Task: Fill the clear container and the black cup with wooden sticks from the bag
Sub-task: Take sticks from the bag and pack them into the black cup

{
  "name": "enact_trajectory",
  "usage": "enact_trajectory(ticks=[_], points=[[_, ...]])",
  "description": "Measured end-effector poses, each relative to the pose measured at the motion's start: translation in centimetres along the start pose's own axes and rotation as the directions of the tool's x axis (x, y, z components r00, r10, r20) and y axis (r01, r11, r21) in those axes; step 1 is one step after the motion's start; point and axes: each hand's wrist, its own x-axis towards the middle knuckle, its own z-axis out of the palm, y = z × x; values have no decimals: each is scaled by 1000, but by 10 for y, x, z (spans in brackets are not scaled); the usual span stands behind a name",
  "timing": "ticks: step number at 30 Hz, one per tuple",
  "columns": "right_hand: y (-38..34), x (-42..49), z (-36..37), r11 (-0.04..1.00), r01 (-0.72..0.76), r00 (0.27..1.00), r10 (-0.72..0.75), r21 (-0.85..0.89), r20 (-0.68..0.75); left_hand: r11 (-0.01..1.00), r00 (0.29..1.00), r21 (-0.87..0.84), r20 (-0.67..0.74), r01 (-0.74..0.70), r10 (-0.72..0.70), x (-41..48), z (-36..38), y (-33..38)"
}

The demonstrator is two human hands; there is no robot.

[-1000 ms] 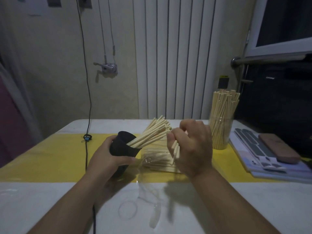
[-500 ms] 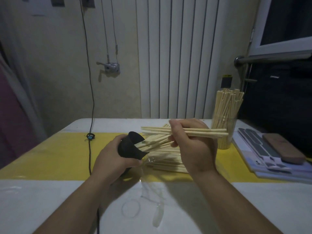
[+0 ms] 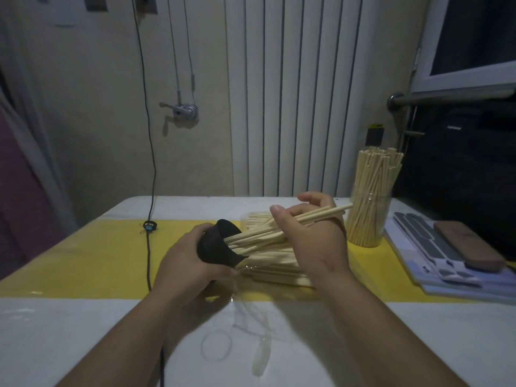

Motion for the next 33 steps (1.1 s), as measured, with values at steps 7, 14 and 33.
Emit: enact_trajectory(ticks=[7,14,33], points=[[-6,-1,-1,983,-133,957,161,-129,240,1000,1000,8,12,-20,20,0,0,0],[-2,2,-1,992,-122,981,116,32,154,1000,1000,-21,21,-19,19,0,-1,-1],[15,-3,-23,984,73,985,-45,-164,169,975,994,-204,-43,89,-100,-4,-4,3]])
